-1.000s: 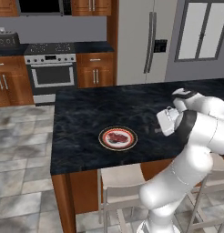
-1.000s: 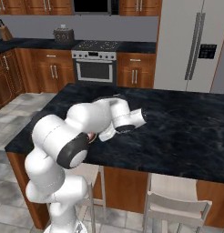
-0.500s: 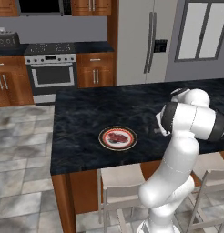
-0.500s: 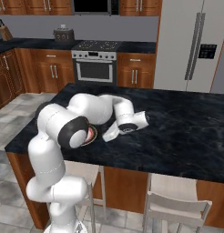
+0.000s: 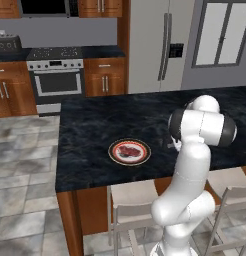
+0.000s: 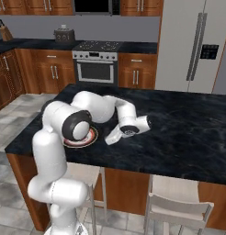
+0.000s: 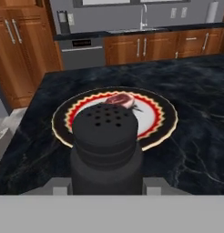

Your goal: Retrieve the shaker from the cabinet and place it next the steak on a plate on the dining table.

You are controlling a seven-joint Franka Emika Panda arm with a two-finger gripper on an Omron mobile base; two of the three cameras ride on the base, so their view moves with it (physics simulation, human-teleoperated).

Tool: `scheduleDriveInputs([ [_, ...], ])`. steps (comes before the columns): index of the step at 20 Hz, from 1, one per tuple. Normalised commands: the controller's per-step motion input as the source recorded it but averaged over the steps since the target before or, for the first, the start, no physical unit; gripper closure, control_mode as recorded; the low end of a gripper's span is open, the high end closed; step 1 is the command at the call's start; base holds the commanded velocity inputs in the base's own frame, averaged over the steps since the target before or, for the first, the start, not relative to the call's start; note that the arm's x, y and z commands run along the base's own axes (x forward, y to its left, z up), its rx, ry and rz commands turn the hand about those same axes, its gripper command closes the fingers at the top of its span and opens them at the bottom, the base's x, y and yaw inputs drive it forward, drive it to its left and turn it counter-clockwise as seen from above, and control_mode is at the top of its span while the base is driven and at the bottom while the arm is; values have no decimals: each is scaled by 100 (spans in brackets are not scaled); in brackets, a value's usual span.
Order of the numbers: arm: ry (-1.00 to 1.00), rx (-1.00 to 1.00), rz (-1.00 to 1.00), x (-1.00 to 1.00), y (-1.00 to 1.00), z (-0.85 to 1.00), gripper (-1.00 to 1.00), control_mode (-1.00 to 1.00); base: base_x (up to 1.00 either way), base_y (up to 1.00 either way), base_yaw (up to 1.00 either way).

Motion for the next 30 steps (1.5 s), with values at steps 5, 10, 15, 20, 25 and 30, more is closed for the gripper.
scheduleDriveInputs([
  [5, 0, 0, 0, 28, 0, -23, 100, -100, 0, 0, 0],
  [10, 0, 0, 0, 37, 4, -17, 100, -100, 0, 0, 0],
  [15, 0, 0, 0, 24, 7, -19, 100, -100, 0, 0, 0],
  [20, 0, 0, 0, 30, 1, -31, 100, -100, 0, 0, 0],
  [25, 0, 0, 0, 14, 11, -29, 100, -100, 0, 0, 0],
  [30, 0, 0, 0, 3, 6, -37, 100, -100, 0, 0, 0],
])
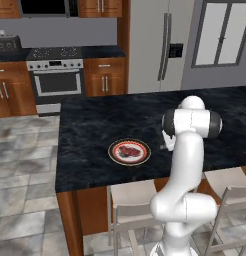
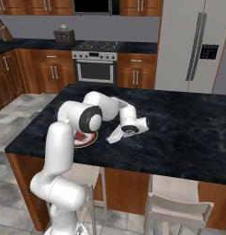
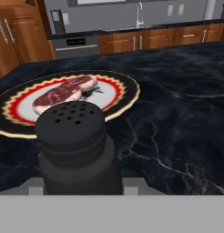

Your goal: Retrieve the shaker from the cabinet and place it next the steak on a plate on the dining table.

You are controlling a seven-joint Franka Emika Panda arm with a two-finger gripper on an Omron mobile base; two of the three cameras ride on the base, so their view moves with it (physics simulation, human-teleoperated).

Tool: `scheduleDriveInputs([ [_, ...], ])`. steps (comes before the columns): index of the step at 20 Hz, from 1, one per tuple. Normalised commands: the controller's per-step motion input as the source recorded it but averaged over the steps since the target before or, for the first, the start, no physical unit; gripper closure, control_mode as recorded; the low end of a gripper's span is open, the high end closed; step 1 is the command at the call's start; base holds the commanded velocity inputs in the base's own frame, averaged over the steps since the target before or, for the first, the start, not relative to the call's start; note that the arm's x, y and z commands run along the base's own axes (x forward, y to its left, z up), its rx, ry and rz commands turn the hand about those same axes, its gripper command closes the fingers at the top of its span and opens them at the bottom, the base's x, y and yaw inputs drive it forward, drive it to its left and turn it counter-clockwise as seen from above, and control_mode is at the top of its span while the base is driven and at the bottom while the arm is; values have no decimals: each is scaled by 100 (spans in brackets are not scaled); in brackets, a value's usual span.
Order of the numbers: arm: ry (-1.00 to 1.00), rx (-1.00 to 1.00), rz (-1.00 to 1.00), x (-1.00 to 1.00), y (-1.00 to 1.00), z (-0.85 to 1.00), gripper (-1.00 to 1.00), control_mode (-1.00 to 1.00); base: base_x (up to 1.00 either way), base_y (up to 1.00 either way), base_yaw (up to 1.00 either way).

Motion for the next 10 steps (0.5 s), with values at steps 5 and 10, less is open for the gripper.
scheduleDriveInputs([
  [5, 0, 0, 0, -2, 17, -34, 100, -100, 0, 0, 0],
  [10, 0, 0, 0, 0, 34, -36, 100, -100, 0, 0, 0],
])
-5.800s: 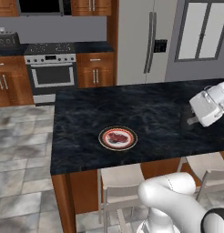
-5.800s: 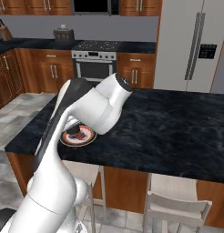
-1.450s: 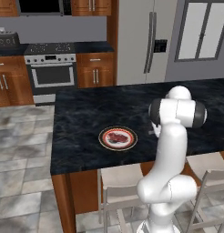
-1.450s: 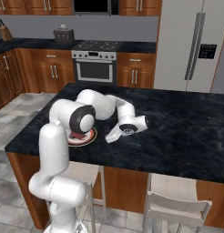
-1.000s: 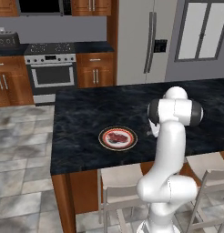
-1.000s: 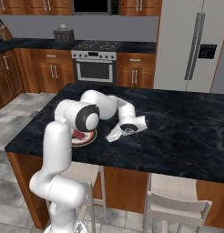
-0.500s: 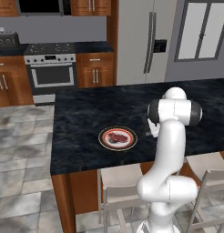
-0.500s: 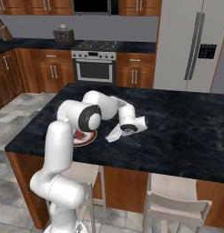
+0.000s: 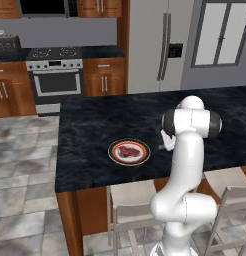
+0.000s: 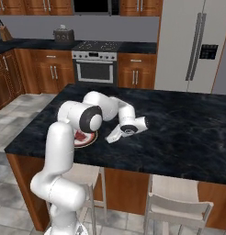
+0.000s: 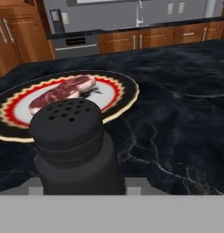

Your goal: Retrieve the shaker from the cabinet and place it next the steak on a plate on the dining table.

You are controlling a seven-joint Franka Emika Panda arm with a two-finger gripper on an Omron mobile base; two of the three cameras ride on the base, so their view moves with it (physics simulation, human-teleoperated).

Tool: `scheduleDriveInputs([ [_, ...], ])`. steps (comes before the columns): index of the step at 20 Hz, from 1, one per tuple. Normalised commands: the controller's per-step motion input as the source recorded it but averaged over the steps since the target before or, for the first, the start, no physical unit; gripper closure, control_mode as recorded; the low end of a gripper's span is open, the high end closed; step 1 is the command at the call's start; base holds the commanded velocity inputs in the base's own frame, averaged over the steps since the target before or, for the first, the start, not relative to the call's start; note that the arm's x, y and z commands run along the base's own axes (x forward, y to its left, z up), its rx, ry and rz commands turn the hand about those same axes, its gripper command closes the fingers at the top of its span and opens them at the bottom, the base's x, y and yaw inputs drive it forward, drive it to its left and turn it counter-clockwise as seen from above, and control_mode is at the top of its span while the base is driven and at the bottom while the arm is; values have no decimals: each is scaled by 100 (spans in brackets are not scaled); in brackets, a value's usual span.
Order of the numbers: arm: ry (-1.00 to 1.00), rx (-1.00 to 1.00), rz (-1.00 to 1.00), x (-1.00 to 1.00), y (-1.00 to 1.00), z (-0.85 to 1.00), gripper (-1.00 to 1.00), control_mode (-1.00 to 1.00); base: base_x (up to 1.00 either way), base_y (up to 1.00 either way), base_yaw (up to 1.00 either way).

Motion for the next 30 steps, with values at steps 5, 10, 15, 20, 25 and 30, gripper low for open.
scheduleDriveInputs([
  [5, -2, 0, 0, -1, 13, -26, -100, -100, 0, 0, 0],
  [10, -2, 0, 0, -7, -18, -2, -100, -100, 0, 0, 0],
  [15, -4, 0, 0, -29, -22, 0, -100, -100, 0, 0, 0],
  [20, -5, 1, 0, -27, -36, 0, -100, -100, 0, 0, 0],
  [25, -10, 6, 0, -27, -36, 15, -100, -100, 0, 0, 0],
  [30, -36, 1, 0, -98, 23, 61, -100, -100, 0, 0, 0],
])
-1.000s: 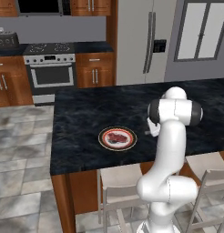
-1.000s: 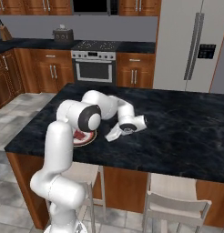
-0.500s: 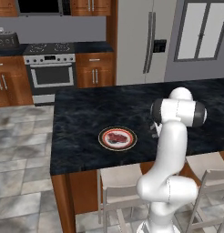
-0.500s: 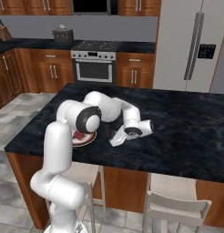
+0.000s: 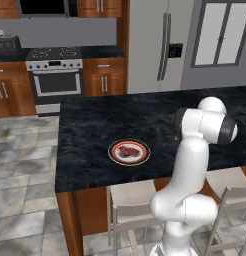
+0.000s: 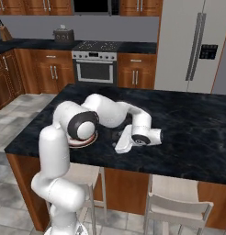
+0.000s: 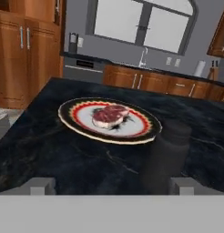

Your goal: Retrieve the shaker from the cabinet and place it next the steak on a plate on the dining table.

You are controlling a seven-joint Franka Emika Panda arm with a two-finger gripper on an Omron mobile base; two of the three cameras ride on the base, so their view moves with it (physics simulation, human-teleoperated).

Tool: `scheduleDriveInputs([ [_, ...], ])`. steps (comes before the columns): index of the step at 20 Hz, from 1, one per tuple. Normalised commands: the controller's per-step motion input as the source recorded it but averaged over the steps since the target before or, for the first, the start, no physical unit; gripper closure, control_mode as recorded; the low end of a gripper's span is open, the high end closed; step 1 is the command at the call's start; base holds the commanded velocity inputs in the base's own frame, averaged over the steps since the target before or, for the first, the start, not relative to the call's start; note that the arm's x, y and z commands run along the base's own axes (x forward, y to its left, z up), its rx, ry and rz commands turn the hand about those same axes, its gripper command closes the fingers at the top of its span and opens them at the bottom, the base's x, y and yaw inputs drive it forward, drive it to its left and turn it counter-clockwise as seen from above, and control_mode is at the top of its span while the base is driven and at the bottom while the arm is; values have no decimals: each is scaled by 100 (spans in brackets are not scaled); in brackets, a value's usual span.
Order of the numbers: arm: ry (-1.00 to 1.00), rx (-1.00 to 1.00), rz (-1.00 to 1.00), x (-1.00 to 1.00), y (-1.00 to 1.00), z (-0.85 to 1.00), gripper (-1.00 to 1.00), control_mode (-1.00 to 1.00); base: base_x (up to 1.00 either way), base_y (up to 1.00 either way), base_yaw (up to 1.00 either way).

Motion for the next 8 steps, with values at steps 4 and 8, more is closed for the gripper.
scheduleDriveInputs([
  [4, -34, 0, 0, -100, 60, 82, -100, -100, 0, 0, 0],
  [8, -32, -8, -2, -100, 67, 81, -100, -100, 0, 0, 0],
])
